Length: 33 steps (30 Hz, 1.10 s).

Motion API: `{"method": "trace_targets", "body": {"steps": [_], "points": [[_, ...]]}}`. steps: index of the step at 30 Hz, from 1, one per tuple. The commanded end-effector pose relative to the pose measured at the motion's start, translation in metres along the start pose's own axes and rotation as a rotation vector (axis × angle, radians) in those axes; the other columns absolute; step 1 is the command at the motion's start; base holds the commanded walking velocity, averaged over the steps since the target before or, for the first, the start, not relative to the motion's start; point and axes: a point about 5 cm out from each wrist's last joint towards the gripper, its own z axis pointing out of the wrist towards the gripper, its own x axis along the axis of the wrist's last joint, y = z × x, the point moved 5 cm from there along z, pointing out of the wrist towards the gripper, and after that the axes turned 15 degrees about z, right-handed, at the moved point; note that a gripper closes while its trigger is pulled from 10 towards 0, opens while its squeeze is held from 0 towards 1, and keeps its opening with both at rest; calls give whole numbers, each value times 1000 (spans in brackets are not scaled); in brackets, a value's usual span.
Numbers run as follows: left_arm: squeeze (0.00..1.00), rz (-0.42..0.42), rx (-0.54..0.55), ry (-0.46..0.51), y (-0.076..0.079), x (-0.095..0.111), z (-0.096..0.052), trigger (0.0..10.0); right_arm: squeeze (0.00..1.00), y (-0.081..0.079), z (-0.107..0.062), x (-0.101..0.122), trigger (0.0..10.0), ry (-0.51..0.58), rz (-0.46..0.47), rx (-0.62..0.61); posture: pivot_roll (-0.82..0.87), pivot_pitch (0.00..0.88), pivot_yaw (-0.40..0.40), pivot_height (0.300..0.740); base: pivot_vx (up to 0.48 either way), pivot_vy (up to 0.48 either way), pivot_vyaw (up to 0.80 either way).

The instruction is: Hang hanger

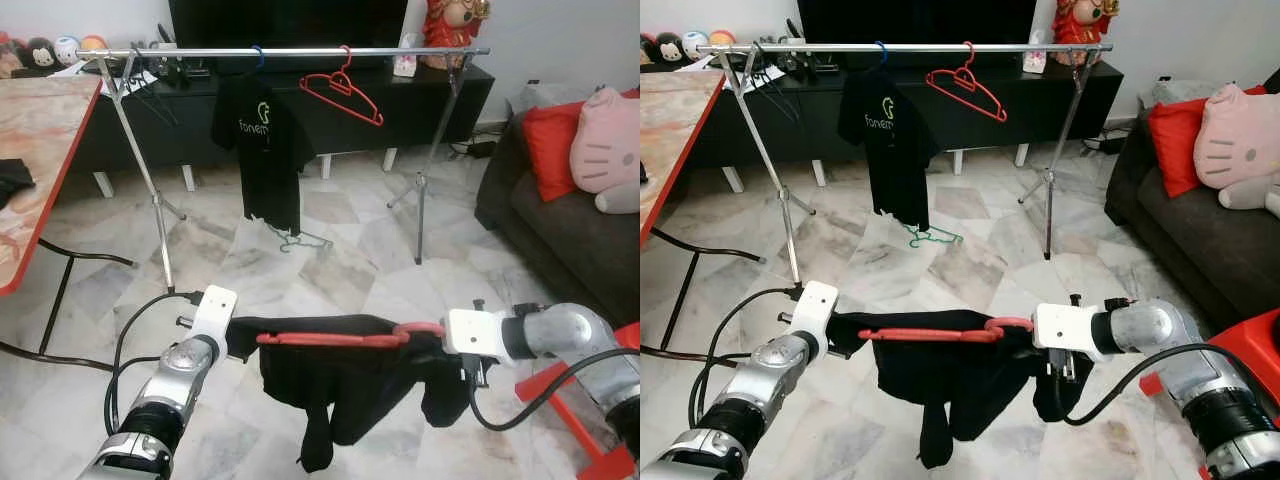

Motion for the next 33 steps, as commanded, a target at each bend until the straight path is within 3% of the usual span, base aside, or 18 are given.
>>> {"method": "trace_targets", "body": {"steps": [1,13,22,28,30,33], "points": [[0,4,113,-95,-42,-25,-10,10000,0,12,-25,-37,0,-166,36,-66,-81,0,-85,740,0,0,0],[0,65,21,-3,-33,11,-7,10000,0,15,-4,-35,0,-206,-29,-114,-76,0,-84,740,0,0,0],[0,117,-175,109,-1,44,-13,10000,0,23,14,-24,0,-188,-30,-212,-72,0,-80,740,0,0,0],[0,196,-301,95,18,40,-19,10000,0,25,23,-13,0,-143,-13,-234,-70,0,-76,740,0,0,0],[0,243,-362,60,31,29,-23,10000,0,21,29,4,0,-32,42,-212,-68,0,-73,740,0,0,0],[0,282,-350,23,34,19,-21,10000,0,12,29,22,0,78,76,-146,-71,0,-72,740,0,0,0]]}}
